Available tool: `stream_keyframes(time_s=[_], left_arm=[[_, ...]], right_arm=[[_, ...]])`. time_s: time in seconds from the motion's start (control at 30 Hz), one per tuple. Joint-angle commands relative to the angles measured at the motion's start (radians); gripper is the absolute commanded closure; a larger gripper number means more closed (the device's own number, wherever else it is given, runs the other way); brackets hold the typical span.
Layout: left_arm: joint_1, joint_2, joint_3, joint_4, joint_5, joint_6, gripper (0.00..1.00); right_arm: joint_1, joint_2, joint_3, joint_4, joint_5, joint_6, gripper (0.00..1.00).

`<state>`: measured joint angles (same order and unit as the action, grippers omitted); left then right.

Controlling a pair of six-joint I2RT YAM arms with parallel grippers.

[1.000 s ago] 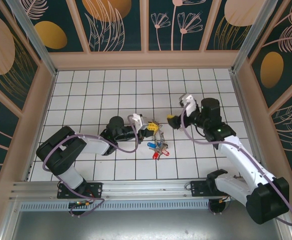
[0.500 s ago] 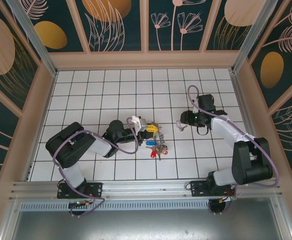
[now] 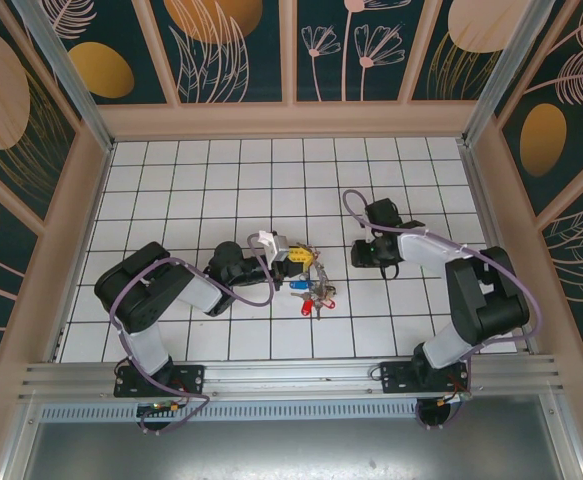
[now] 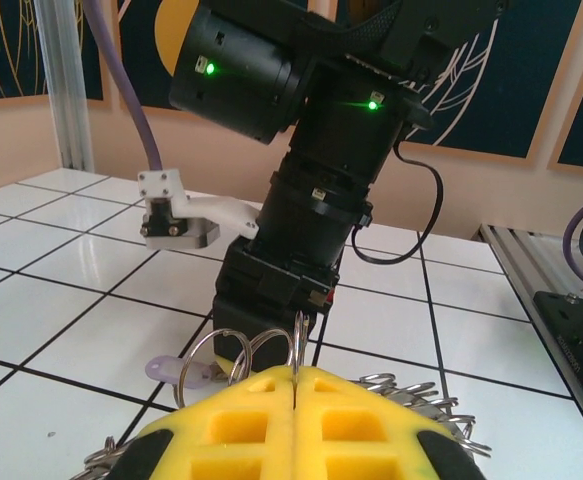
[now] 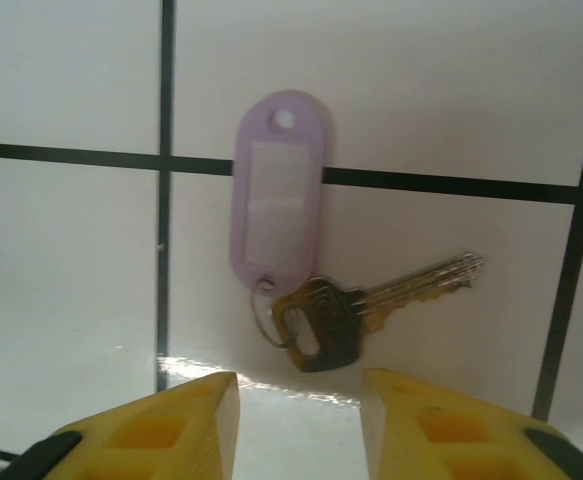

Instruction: Put the keys on the keyring

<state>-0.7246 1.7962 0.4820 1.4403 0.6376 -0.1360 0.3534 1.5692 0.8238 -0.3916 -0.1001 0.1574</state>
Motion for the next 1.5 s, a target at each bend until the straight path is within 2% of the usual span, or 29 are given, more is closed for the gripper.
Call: stream_keyframes(time_s=[0.0,0.13,0.53,0.7,0.87,0.9,1.0,1.23,1.37,1.47], left_arm=[[0.007,0.012,0.001,0.088,0.010,-0.024,1.00],[0.007,0.013,0.003,0.088,0.010,-0.027,1.00],[0.007,0.023,0.007,0.088,0.009,-0.034,1.00],[0.008,0.019,0.004,0.088,0.007,-0.034,1.00],[0.007,0.022,0.006,0.083,0.003,-0.034,1.00],[0.007,0.022,0.007,0.083,0.002,-0.035,1.00],[0.008,0.022,0.008,0.080,0.002,-0.036,1.00],[0.007,0.020,0.015,0.039,-0.009,-0.002,1.00],[0.007,0.031,0.018,0.029,-0.030,0.052,1.00],[0.008,0.034,0.027,0.020,-0.046,0.083,1.00]], right_arm=[[0.003,0.029,0.022,-0.011,0.046,-0.019,0.67],[0.005,0.056,0.042,0.004,0.033,-0.019,0.71],[0.006,0.069,0.090,-0.001,0.047,-0.044,0.68],[0.006,0.090,0.100,0.003,0.041,-0.045,0.77],[0.006,0.101,0.101,0.014,0.017,-0.048,0.80],[0.006,0.101,0.100,0.014,0.020,-0.049,0.83],[0.006,0.093,0.103,0.013,0.013,-0.048,1.00],[0.016,-0.055,0.033,0.046,-0.085,-0.097,1.00],[0.061,-0.162,-0.021,0.073,-0.081,-0.183,1.00],[0.109,-0.303,-0.100,0.160,-0.161,-0.325,1.00]])
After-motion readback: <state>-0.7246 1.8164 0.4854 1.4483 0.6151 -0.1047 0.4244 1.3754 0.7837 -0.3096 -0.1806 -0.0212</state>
